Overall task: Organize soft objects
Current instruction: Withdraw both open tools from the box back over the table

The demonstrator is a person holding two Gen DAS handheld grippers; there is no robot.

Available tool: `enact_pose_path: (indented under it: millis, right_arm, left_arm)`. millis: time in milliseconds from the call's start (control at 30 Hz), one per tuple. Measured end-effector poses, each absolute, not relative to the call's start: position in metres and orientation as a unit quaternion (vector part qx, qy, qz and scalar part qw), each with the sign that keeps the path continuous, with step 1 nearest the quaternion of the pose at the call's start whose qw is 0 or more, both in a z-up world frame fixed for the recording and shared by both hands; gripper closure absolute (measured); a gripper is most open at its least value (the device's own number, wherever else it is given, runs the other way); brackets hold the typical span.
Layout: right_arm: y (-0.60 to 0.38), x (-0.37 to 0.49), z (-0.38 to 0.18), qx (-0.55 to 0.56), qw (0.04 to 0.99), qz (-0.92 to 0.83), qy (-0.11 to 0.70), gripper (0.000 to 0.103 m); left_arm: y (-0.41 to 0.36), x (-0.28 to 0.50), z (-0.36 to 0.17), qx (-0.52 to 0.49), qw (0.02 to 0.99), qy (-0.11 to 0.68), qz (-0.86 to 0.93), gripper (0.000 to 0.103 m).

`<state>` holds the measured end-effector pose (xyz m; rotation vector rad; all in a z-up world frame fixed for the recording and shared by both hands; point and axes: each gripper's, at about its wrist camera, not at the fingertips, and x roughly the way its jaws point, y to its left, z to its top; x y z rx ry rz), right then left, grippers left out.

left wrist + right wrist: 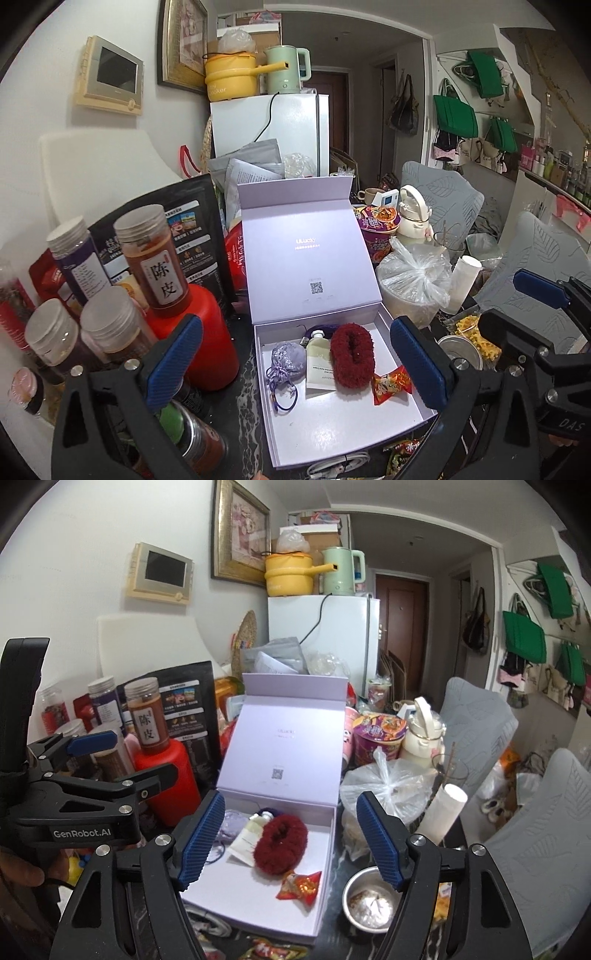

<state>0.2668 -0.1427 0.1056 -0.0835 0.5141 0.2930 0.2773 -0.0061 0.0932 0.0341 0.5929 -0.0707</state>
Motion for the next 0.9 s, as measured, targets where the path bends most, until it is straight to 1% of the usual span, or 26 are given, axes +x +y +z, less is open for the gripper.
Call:
enact_pose_path:
  millis: [500,900]
  right_arm:
    - [-0.134,0.195,0.118,-0.044,0.961,0.140,0.236,0.027]
    - [-0.133,0.146,0.105,-0.024,0.962,0.133,0.239,0.025]
  left_arm:
    - [0.001,0.209,0.112,0.024,0.963,0.265,-0.042,0.000]
    - [0.003,0.157,0.103,0.038,0.962,0.265,-0.051,0.000]
